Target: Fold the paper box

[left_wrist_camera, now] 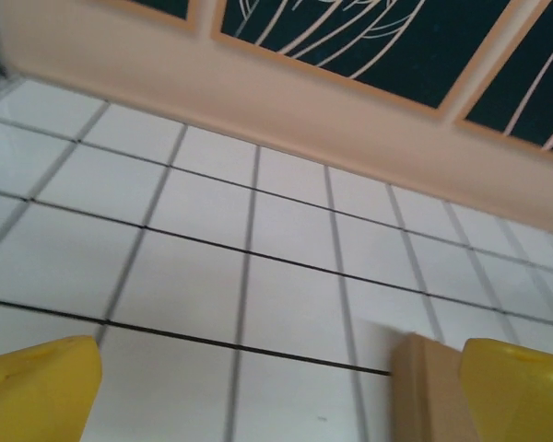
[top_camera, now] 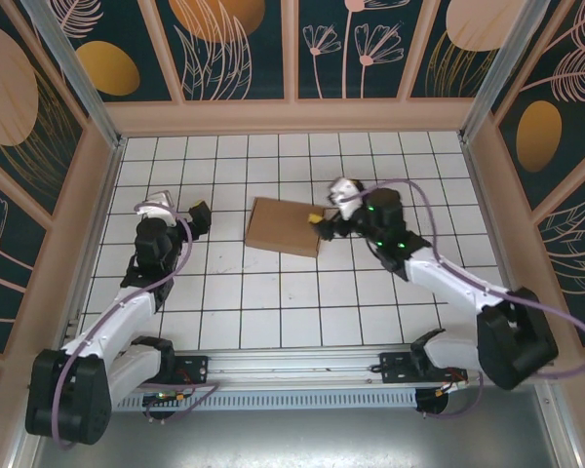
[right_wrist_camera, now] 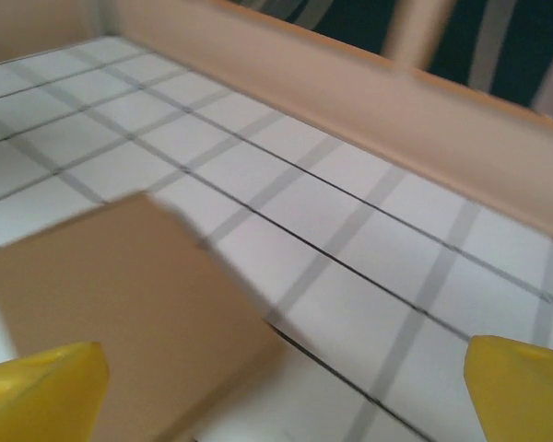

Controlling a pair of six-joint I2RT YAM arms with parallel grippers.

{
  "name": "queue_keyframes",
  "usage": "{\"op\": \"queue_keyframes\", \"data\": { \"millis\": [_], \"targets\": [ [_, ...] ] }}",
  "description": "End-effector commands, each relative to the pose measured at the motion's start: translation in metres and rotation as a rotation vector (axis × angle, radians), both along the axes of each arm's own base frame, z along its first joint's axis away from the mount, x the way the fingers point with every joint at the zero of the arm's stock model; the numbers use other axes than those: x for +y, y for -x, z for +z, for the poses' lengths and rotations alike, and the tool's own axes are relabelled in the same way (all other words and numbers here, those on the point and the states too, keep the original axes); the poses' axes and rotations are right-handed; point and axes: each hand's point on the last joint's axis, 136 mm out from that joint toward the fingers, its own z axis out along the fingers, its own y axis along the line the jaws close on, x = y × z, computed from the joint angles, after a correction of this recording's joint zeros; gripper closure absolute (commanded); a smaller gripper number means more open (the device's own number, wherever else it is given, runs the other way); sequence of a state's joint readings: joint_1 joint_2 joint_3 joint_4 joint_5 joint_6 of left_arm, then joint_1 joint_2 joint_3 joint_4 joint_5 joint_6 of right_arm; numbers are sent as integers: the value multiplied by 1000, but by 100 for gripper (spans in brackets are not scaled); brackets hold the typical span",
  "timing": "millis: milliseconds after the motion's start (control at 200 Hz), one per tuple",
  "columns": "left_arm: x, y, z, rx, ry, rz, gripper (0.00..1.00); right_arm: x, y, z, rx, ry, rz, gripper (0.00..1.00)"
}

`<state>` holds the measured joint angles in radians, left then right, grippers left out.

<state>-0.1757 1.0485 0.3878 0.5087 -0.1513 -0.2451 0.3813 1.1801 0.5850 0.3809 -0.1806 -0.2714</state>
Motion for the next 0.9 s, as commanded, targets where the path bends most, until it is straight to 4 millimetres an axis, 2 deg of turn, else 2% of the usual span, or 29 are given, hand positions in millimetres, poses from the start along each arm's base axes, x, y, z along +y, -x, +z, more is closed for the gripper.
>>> {"op": "queue_keyframes", "data": {
  "millis": [0,105,170,315,420,465,535,586,616,741,896],
  "targets": [
    [21,-7,14,-106,-222,81,1,-60,-10,4,-29,-142,-233,1],
    [30,-13,-4,-106,-304,127,1,-108,-15,-17,-38,-174,-375,1],
    [33,-16,-13,-120,-325,136,1,-128,-17,-30,-49,-198,-428,1],
    [35,-25,-26,-116,-252,111,1,-155,-23,-52,-65,-244,-473,1],
    [39,-28,-37,-104,-232,107,1,-159,-30,-65,-58,-246,-475,1],
    [47,-25,-39,-110,-208,138,1,-160,-32,-72,-47,-249,-472,1],
    [55,-21,-46,-132,-164,137,1,-165,-31,-72,-42,-273,-481,1],
    [61,-20,-44,-148,-149,171,1,-168,-30,-71,-47,-284,-484,1],
    [61,-21,-48,-114,-152,166,1,-169,-30,-71,-51,-284,-490,1],
    [63,-19,-45,-137,-153,181,1,-166,-23,-73,-88,-284,-486,1],
    [66,-18,-45,-137,-151,200,1,-167,-24,-74,-76,-282,-487,1]
  ]
}}
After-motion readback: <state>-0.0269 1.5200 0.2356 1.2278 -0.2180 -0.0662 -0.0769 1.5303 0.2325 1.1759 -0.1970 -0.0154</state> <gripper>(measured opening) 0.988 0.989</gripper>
